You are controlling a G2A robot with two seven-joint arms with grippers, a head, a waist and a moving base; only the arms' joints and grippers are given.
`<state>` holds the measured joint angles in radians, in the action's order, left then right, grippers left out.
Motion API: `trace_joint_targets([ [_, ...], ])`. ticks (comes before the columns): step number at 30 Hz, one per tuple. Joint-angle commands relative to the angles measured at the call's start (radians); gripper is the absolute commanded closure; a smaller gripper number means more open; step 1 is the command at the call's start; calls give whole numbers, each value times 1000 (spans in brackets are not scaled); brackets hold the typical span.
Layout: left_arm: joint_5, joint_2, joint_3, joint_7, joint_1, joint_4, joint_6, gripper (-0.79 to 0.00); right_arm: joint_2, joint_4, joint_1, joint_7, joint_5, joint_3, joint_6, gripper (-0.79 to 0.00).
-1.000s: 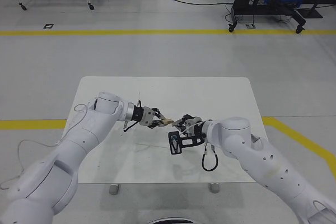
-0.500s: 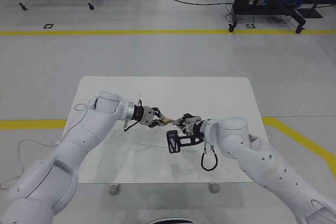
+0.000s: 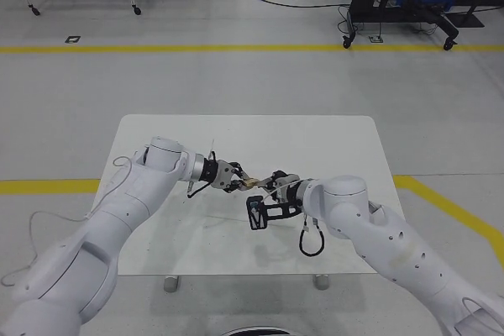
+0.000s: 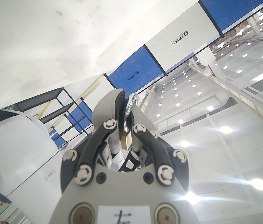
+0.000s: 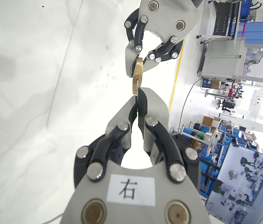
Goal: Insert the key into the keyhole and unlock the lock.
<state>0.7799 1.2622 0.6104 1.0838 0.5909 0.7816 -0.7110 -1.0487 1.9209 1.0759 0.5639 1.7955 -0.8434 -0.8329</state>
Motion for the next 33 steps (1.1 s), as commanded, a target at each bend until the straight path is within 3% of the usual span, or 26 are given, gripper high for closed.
trace_joint_targets([
  [1,-3,0,3,0,1,2,2,0,-2,3,-2,10,2,3,-1,0],
  [16,-23,0,16,-5,11,16,-9,0,-27,28,-16,96,4,50,-10,0],
  [25,-28,-8,45,-17,22,10,27,0,-22,43,17,145,-15,-12,3,0],
  [33,-44,-14,59,-38,33,47,13,0,-29,45,18,152,-8,7,-11,0],
])
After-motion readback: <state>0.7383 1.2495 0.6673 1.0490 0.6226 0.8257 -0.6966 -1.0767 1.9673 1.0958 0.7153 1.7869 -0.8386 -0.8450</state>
